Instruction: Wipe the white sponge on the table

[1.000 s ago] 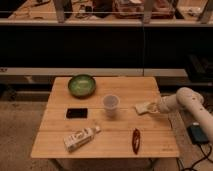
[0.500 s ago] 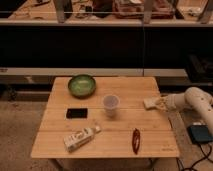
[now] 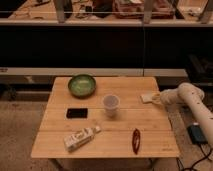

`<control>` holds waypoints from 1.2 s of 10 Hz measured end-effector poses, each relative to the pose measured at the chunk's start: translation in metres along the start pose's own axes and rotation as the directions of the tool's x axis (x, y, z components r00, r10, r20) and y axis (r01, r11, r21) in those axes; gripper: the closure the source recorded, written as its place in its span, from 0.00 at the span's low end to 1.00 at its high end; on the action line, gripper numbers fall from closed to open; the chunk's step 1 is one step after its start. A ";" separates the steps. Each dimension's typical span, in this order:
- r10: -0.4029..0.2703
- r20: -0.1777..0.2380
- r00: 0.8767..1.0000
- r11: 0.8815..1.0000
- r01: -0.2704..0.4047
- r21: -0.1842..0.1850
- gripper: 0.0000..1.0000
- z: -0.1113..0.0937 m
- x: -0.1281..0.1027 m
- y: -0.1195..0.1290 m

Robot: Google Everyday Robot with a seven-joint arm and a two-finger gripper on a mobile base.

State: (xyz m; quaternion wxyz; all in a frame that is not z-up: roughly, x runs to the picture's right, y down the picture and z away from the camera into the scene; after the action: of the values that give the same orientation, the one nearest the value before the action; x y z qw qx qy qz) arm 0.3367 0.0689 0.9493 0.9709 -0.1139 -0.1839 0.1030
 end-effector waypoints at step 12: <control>-0.217 0.136 0.967 0.954 0.240 -0.182 1.00 -0.020 -0.080 0.101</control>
State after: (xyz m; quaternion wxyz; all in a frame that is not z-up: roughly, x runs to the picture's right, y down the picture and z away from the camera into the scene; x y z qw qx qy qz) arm 0.2552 0.1417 0.8784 0.9481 -0.1813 -0.2602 -0.0226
